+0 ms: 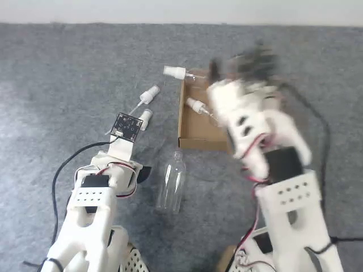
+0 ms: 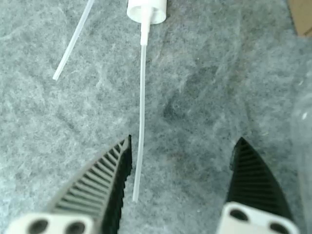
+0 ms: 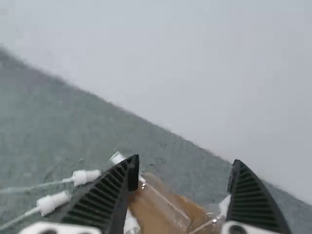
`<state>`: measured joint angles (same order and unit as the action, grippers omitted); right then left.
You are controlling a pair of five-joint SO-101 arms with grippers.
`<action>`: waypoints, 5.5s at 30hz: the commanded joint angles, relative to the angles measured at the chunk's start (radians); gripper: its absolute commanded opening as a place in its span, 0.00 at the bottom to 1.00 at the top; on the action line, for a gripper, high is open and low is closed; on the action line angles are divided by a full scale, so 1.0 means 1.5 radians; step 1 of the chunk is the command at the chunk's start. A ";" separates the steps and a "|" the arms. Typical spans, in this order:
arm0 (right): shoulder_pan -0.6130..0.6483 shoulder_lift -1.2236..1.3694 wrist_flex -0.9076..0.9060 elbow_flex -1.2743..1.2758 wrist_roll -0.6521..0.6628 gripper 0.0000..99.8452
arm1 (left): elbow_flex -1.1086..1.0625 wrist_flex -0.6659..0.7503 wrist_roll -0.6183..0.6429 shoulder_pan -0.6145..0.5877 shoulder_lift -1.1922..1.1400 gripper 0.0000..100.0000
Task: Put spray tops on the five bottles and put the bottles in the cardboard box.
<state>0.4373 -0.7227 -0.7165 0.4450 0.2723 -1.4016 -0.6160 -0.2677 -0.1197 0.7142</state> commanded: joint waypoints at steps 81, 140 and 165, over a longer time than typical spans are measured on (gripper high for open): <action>-0.047 0.710 0.323 -0.305 0.241 0.01 | 0.004 -0.004 -0.007 0.002 0.021 0.31; -0.061 0.834 1.070 0.002 -0.159 0.01 | 0.004 -0.004 -0.007 0.002 0.021 0.31; -0.060 0.854 1.076 0.028 -0.157 0.01 | 0.004 -0.004 -0.007 0.002 0.021 0.31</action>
<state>0.3360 0.5861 0.8761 0.4849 0.0468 -1.4016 -0.6160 -0.2677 -0.1197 0.7142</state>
